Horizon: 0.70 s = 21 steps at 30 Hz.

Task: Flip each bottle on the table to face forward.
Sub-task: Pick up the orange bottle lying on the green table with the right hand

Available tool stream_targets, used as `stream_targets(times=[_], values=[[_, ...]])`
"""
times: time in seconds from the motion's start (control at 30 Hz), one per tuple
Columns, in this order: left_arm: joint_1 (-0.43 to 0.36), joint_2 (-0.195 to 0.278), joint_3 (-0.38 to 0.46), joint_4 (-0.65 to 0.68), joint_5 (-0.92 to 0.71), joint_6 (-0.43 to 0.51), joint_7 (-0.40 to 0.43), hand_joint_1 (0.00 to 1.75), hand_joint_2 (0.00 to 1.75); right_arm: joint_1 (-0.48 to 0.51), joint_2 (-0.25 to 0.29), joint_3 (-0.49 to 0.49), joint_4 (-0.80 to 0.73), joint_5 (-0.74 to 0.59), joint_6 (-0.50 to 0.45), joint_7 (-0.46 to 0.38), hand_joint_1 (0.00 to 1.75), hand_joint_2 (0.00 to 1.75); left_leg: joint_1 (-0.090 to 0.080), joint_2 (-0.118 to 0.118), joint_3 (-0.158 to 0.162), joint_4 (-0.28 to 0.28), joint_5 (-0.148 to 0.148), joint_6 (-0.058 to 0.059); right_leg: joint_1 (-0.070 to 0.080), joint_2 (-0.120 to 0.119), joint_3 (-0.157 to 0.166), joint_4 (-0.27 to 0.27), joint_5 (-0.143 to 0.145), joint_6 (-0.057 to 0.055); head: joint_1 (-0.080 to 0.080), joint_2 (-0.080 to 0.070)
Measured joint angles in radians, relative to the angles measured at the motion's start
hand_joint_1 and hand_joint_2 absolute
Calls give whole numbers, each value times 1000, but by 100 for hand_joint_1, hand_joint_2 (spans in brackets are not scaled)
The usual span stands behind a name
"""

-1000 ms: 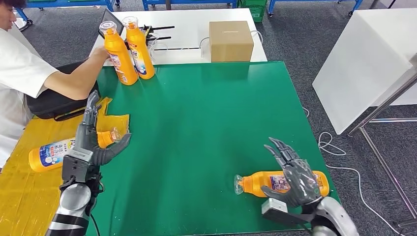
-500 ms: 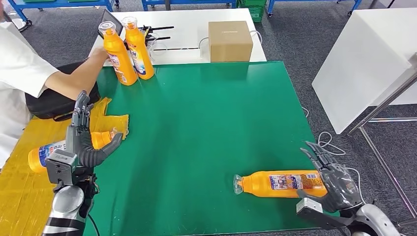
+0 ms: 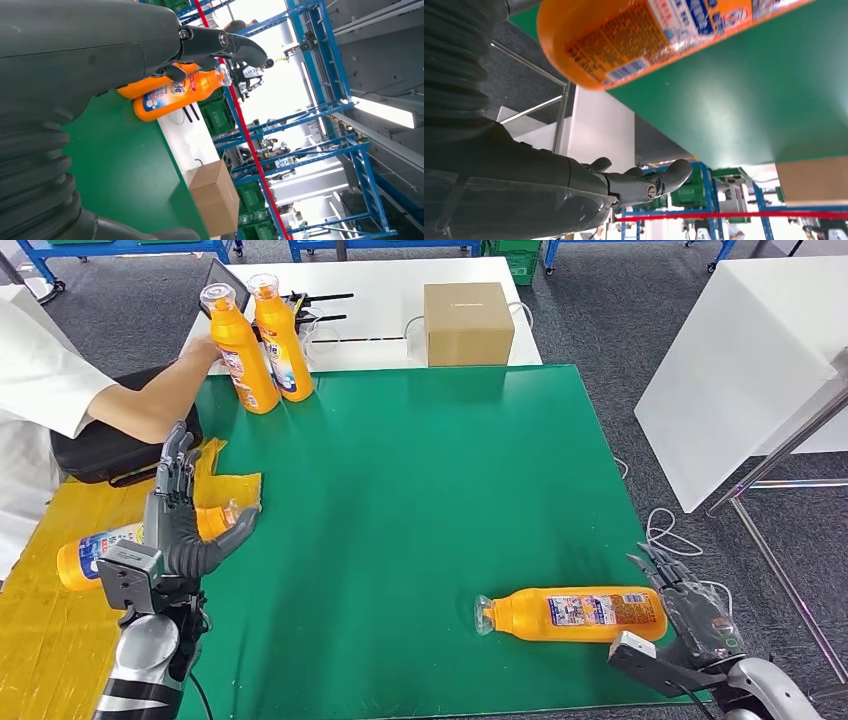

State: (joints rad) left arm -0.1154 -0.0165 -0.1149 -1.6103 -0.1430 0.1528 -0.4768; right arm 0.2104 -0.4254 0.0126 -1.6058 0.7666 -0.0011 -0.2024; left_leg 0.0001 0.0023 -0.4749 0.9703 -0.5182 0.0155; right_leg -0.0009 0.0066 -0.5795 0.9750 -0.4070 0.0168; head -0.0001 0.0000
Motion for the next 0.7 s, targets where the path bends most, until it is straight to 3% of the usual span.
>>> stream_targets(times=[0.47, 0.7], values=[[-35, -16, -46, 2, 4, 14, 0, 0, 175, -70, 14, 104, 115, -4, 2, 2, 0, 175, 0, 0, 0, 0, 0, 0, 0, 0, 0, 0, 0, 0, 0, 0], [-34, -20, -60, 2, 13, 24, 2, 0, 175, -103, 13, 167, 157, 59, 17, 97, 0, 175, 0, 0, 0, 0, 0, 0, 0, 0, 0, 0, 0, 0, 0, 0]])
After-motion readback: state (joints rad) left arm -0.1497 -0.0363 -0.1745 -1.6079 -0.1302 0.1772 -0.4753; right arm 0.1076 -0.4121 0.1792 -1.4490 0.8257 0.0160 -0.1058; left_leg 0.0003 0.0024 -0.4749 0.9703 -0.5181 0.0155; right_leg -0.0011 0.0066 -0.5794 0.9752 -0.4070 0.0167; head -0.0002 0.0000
